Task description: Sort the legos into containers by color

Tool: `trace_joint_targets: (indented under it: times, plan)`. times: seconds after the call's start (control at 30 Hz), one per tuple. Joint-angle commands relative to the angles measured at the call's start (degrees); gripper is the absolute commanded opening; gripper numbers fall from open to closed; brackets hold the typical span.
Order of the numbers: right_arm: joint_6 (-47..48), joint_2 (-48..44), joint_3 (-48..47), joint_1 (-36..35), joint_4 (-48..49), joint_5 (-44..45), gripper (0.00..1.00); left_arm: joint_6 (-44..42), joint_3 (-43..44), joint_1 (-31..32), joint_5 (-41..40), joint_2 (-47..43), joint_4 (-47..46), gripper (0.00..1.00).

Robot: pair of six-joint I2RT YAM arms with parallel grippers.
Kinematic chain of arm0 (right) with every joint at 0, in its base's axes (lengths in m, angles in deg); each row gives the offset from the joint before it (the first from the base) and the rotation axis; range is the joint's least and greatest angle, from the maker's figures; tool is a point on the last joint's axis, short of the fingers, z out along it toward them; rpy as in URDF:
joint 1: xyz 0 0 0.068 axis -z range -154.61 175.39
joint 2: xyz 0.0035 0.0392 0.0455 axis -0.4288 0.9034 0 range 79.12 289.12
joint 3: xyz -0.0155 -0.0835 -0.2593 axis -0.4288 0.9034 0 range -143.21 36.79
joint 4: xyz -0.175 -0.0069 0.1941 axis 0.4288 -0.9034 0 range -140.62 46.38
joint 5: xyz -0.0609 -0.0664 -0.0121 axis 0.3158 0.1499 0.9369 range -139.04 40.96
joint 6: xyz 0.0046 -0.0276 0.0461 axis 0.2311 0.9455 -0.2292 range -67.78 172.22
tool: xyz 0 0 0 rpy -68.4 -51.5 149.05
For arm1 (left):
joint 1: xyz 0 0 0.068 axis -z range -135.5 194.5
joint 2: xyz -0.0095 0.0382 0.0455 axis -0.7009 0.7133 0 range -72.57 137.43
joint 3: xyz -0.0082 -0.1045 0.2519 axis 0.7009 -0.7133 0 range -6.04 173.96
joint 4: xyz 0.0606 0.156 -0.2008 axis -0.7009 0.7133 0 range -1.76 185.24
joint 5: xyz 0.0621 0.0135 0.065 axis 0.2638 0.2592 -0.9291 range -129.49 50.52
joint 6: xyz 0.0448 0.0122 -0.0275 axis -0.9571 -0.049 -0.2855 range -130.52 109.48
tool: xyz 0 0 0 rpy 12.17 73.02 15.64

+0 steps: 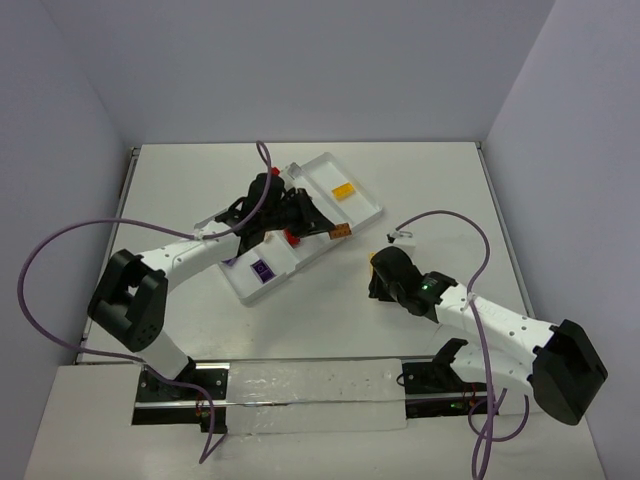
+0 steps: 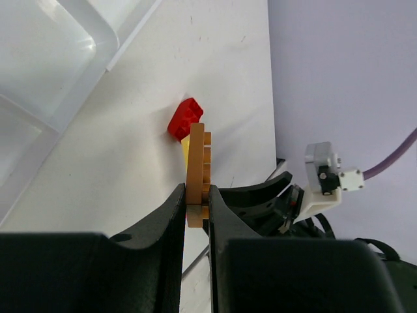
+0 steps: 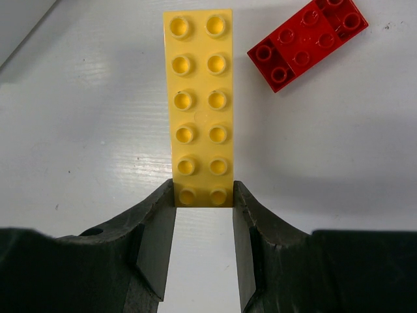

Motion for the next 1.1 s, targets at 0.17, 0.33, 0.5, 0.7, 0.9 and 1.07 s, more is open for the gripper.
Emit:
trace_joint_targets:
  times: [0.17, 0.33, 0.5, 0.7, 0.9, 1.07]
  plan:
    - [-0.4, 1.1, 0.3, 0.2, 1.9, 0.8, 0.0, -2.1, 8.7, -6.4, -8.5, 1.4, 8.8, 0.0]
    - [0.0, 0.7, -0.6, 0.2, 1.1, 1.1, 0.0, -3.2, 18.0, -8.9, -11.3, 9.5, 12.4, 0.0]
    - [-0.3, -1.9, -0.8, 0.2, -0.1, 1.0, 0.0, -4.8, 25.4, -10.4, -15.1, 16.3, 16.4, 0.0]
    - [-0.6, -5.6, -1.4, 0.2, -1.5, 1.6, 0.0, -5.9, 30.6, -10.8, -15.6, 23.3, 18.7, 0.0]
    - [0.6, -5.8, -3.8, 0.4, -2.0, 2.7, 0.0, -5.0, 27.7, -10.8, -15.6, 24.2, 15.5, 0.08]
    - [1.4, -3.7, -6.1, 0.5, -1.0, 2.0, 0.0, -6.8, 31.2, -10.8, -14.8, 27.1, 17.4, 0.65]
